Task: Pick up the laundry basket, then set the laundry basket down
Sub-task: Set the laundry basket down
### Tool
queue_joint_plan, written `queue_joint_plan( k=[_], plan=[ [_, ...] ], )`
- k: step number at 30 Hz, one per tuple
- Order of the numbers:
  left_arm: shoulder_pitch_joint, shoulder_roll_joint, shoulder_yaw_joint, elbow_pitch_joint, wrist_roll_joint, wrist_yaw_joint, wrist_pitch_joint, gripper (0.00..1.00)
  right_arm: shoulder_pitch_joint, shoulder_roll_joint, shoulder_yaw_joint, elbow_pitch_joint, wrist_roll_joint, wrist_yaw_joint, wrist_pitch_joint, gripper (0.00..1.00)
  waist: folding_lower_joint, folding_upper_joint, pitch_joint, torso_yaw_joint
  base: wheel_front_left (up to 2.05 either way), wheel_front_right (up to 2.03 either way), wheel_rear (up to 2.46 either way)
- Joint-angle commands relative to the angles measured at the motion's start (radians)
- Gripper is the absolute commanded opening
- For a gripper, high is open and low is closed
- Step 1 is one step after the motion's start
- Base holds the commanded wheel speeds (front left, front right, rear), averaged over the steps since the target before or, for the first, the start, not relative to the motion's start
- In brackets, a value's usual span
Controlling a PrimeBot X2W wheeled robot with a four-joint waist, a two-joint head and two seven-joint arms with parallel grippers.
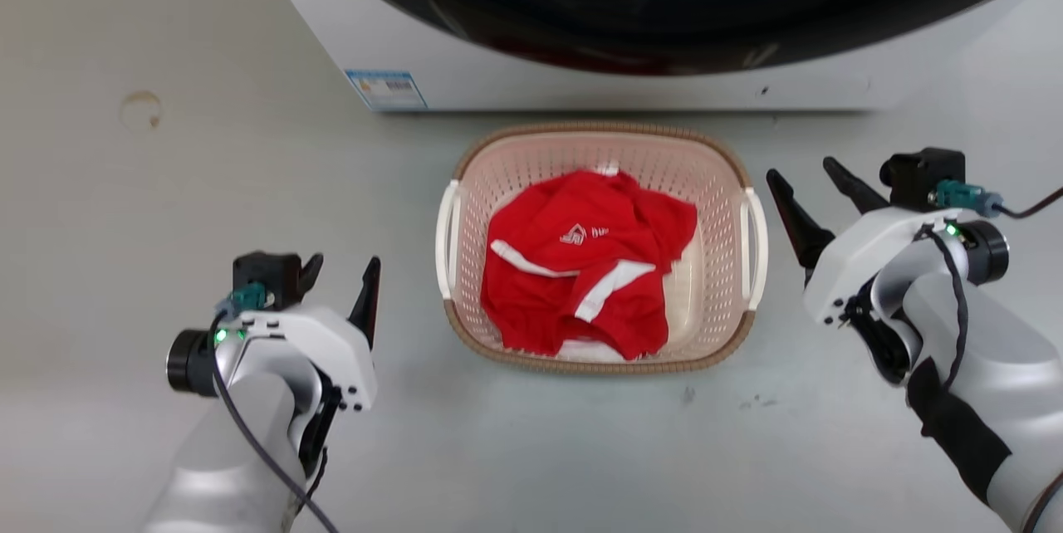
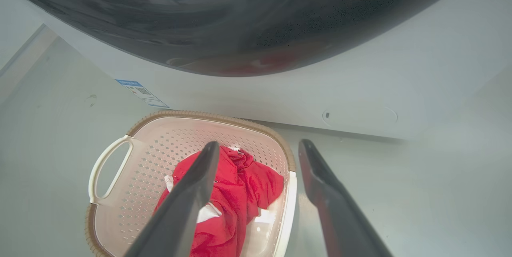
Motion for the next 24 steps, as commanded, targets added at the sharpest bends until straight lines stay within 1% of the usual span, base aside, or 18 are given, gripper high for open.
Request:
queue_joint_plan(
  k=[1, 3, 4, 7, 11, 14, 16, 19, 22, 24],
  plan=[
    [0.048, 0.044, 0.039, -0.034, 0.017, 0.009, -0.009, 1.0, 0.056, -0.011, -0.004, -0.039, -0.017, -0.003, -0.013, 1.0, -0.0001, 0.0, -0.104, 0.003, 0.0, 0.0, 0.0],
    [0.085, 0.053, 0.05, -0.067, 0.035, 0.009, -0.009, 1.0, 0.081, -0.024, -0.017, -0.076, -0.03, -0.003, -0.014, 1.0, -0.0001, 0.0, -0.149, 0.002, 0.0, 0.0, 0.0],
    [0.085, 0.053, 0.05, -0.067, 0.035, 0.009, -0.009, 1.0, 0.081, -0.024, -0.017, -0.076, -0.03, -0.003, -0.014, 1.0, -0.0001, 0.0, -0.149, 0.002, 0.0, 0.0, 0.0],
    [0.144, 0.065, 0.077, -0.125, 0.057, 0.007, -0.009, 1.0, 0.123, -0.051, -0.056, -0.144, -0.051, -0.003, -0.014, 1.0, -0.0001, 0.0, -0.215, 0.001, 0.0, 0.0, 0.0],
    [0.224, 0.077, 0.113, -0.207, 0.086, 0.009, -0.009, 1.0, 0.202, -0.096, -0.162, -0.271, -0.082, -0.003, -0.014, 1.0, -0.0001, 0.0, -0.295, 0.011, 0.0, 0.0, 0.0],
    [0.285, 0.084, 0.141, -0.271, 0.101, 0.012, -0.009, 1.0, 0.272, -0.134, -0.244, -0.369, -0.127, -0.003, -0.014, 1.0, -0.0001, 0.0, -0.351, 0.021, 0.0, 0.0, 0.0],
    [0.327, 0.09, 0.155, -0.32, 0.112, 0.014, -0.009, 1.0, 0.324, -0.151, -0.306, -0.455, -0.155, -0.003, -0.014, 1.0, -0.0001, 0.0, -0.382, 0.026, 0.0, 0.0, 0.0],
    [0.393, 0.102, 0.174, -0.394, 0.125, 0.021, -0.009, 1.0, 0.414, -0.185, -0.361, -0.568, -0.192, -0.003, -0.014, 1.0, -0.0001, 0.0, -0.423, 0.033, 0.0, 0.0, 0.0],
    [0.462, 0.118, 0.192, -0.477, 0.131, 0.032, -0.009, 1.0, 0.5, -0.213, -0.417, -0.629, -0.218, -0.003, -0.014, 1.0, -0.0001, 0.0, -0.458, 0.042, 0.0, 0.0, 0.0],
    [0.51, 0.129, 0.2, -0.538, 0.137, 0.048, -0.009, 1.0, 0.551, -0.228, -0.446, -0.65, -0.233, -0.003, -0.014, 1.0, -0.0001, 0.0, -0.48, 0.049, 0.0, 0.0, 0.0]
  ],
)
